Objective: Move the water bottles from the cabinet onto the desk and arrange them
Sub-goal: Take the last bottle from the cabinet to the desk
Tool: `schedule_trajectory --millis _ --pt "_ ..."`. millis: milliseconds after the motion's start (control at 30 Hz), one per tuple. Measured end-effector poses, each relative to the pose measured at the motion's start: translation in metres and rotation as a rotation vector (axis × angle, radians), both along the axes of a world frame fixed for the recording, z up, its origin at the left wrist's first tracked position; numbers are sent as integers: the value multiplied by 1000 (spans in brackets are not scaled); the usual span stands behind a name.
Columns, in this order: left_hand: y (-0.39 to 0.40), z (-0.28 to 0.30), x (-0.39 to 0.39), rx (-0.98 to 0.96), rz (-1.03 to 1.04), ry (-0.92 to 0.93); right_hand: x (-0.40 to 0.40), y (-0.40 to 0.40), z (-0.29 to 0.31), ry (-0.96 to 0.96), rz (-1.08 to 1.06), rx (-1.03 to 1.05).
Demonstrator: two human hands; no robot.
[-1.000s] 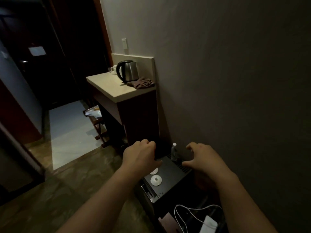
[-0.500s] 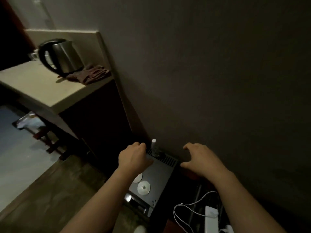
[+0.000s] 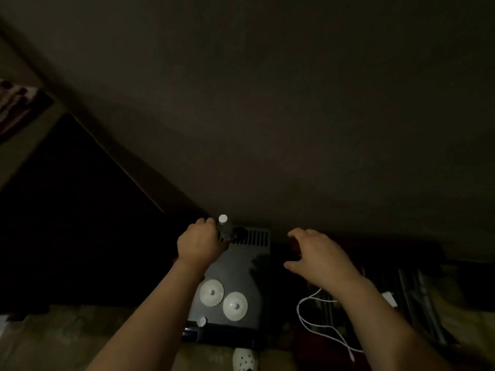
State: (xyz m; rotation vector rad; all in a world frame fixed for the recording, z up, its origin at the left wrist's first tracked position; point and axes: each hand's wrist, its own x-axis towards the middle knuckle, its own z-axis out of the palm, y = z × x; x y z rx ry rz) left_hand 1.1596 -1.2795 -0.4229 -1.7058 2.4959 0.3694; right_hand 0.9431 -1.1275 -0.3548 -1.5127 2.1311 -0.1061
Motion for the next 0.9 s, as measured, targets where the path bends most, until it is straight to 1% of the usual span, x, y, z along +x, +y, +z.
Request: schedule_trajectory --millis 133,267,367,467,600,733,900 --pt "-39 -67 -2 37 -34 17 8 -25 -47 -8 -25 73" --pt "-70 -135 -7 129 -1 40 7 -49 -94 -29 -43 135" --pt "-83 -177 -9 188 52 110 5 -62 -122 -58 -59 172" --pt "-91 -209 -12 241 99 200 4 -63 -142 -59 -76 157" --pt "-100 -233 -20 281 171 302 3 -62 -158 -51 -102 143" --pt "-100 -240 -27 261 189 371 2 -62 -159 -57 -122 144" --pt "-89 -226 -28 263 150 342 0 -56 -138 -40 -127 95"
